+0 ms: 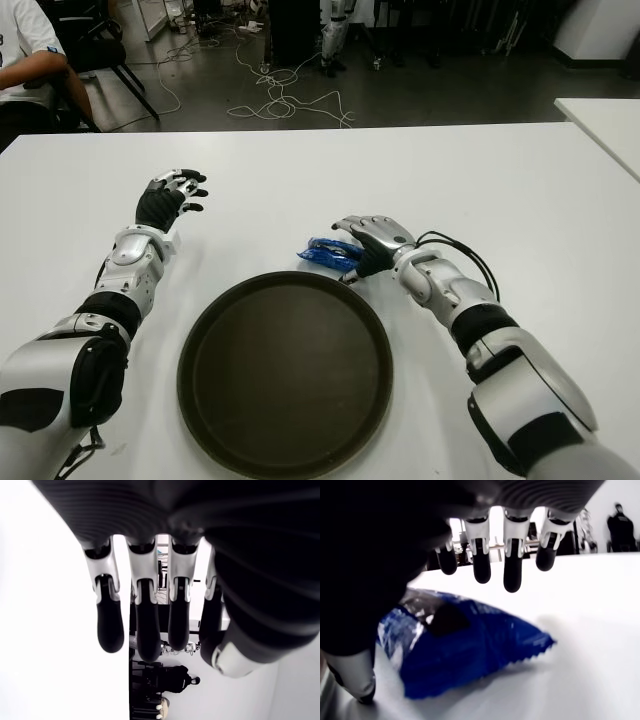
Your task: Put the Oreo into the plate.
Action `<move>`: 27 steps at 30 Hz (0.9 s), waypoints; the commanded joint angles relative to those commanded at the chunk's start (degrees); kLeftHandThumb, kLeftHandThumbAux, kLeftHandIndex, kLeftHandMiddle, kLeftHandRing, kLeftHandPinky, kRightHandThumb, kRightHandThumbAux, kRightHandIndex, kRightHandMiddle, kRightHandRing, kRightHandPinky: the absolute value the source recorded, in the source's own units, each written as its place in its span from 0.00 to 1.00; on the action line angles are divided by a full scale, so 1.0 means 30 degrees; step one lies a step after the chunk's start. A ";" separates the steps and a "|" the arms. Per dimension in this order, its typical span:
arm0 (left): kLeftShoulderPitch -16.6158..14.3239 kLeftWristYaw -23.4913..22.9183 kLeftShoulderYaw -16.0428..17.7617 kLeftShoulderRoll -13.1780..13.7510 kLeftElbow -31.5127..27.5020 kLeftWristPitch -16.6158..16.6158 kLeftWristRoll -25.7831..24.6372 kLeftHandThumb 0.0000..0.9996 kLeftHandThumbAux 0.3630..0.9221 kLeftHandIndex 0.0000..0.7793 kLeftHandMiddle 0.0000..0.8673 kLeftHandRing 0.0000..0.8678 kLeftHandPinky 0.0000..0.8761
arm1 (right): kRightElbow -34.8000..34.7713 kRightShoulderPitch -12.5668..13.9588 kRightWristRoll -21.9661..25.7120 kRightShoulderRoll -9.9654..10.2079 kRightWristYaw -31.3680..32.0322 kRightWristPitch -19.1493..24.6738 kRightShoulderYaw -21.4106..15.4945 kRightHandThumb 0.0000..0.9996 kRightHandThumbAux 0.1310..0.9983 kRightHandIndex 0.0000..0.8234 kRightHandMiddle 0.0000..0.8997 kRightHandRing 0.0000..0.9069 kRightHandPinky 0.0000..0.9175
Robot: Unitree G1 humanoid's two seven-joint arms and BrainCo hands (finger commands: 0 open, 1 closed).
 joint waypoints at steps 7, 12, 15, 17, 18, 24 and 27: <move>-0.0008 -0.0007 -0.0035 0.0001 0.0011 0.0000 0.0035 0.67 0.64 0.52 0.42 0.48 0.56 | 0.0929 -0.0167 0.0340 0.0286 -0.0007 -0.0320 -0.0295 0.00 0.64 0.22 0.20 0.21 0.16; -0.0013 0.0108 -0.0088 -0.0019 0.0008 -0.0031 0.0088 0.67 0.64 0.52 0.43 0.48 0.56 | 0.1348 -0.0242 0.0583 0.0352 0.0151 -0.0706 -0.0485 0.00 0.65 0.21 0.20 0.20 0.16; 0.0000 0.0127 -0.0106 -0.0031 -0.0001 -0.0083 0.0089 0.67 0.64 0.52 0.43 0.49 0.57 | 0.1541 -0.0290 0.0739 0.0370 0.0275 -0.0885 -0.0520 0.00 0.66 0.22 0.20 0.20 0.15; 0.0006 0.0090 -0.0100 -0.0034 -0.0007 -0.0114 0.0069 0.68 0.64 0.52 0.43 0.49 0.58 | 0.1679 -0.0322 0.0896 0.0402 0.0426 -0.1030 -0.0601 0.00 0.67 0.23 0.19 0.20 0.14; 0.0005 0.0076 -0.0095 -0.0038 -0.0009 -0.0119 0.0056 0.68 0.64 0.52 0.43 0.50 0.58 | 0.1755 -0.0331 0.0965 0.0415 0.0473 -0.1104 -0.0648 0.00 0.67 0.23 0.19 0.19 0.14; -0.0006 0.0036 -0.0077 -0.0037 -0.0001 -0.0107 0.0021 0.67 0.64 0.52 0.44 0.50 0.57 | 0.2059 -0.0361 0.1151 0.0474 0.0486 -0.1429 -0.0805 0.00 0.69 0.24 0.21 0.21 0.18; -0.0012 0.0038 -0.0056 -0.0038 0.0004 -0.0073 -0.0004 0.67 0.64 0.52 0.43 0.49 0.56 | 0.2178 -0.0376 0.1215 0.0479 0.0468 -0.1625 -0.0836 0.00 0.69 0.25 0.21 0.21 0.19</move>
